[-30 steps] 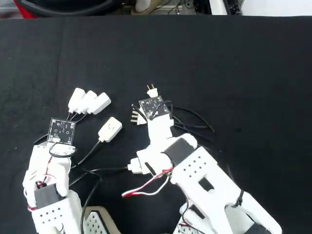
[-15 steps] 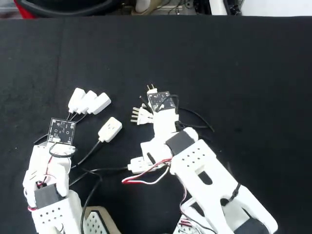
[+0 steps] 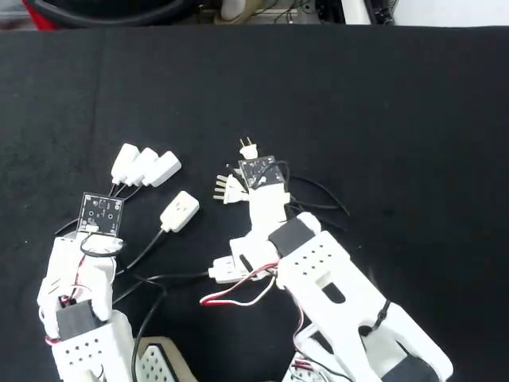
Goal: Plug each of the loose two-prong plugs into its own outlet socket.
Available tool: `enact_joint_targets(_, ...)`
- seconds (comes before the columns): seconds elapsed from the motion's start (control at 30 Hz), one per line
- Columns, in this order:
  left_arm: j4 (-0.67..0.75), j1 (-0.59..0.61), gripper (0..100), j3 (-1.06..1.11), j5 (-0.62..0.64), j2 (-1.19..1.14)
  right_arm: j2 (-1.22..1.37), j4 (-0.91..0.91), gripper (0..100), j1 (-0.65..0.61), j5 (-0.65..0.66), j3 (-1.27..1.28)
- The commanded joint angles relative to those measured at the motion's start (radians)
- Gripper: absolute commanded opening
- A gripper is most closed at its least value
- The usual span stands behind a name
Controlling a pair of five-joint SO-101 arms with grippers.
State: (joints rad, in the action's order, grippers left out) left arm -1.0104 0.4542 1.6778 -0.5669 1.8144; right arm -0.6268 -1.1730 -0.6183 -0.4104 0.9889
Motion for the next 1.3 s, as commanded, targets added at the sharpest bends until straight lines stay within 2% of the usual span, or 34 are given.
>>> enact_joint_targets(0.0, -0.002, -0.007, 3, 0.010, -0.003, 0.002, 0.002, 0.046, 1.2, -0.012, -0.008, 0.022)
enact_joint_targets(0.2, -0.002, -0.007, 3, 0.010, -0.003, 0.002, 0.002, 0.112, 1.2, -0.012, -0.008, 0.074)
enact_joint_targets(0.6, -0.002, -0.005, 3, 0.010, -0.003, 0.002, 0.004, 0.123, 1.2, -0.012, -0.002, 0.090)
enact_joint_targets(0.73, -0.002, -0.005, 3, 0.010, -0.003, 0.002, 0.004, 0.206, 1.2, -0.014, 0.041, 0.137)
enact_joint_targets(0.9, -0.002, -0.005, 3, 0.010, -0.003, 0.002, 0.004, 0.215, 1.2, -0.123, 0.041, 0.171)
enact_joint_targets(1.0, -0.002, -0.007, 3, 0.010, -0.003, 0.002, 0.004, 0.209, 1.2, -0.137, 0.043, 0.179)
enact_joint_targets(1.13, -0.002, -0.007, 3, 0.010, -0.003, 0.002, 0.002, 0.167, 1.2, -0.068, 0.107, 0.176)
enact_joint_targets(1.27, -0.002, -0.007, 3, 0.010, -0.003, 0.002, -0.001, 0.157, 1.2, 0.110, 0.253, 0.177)
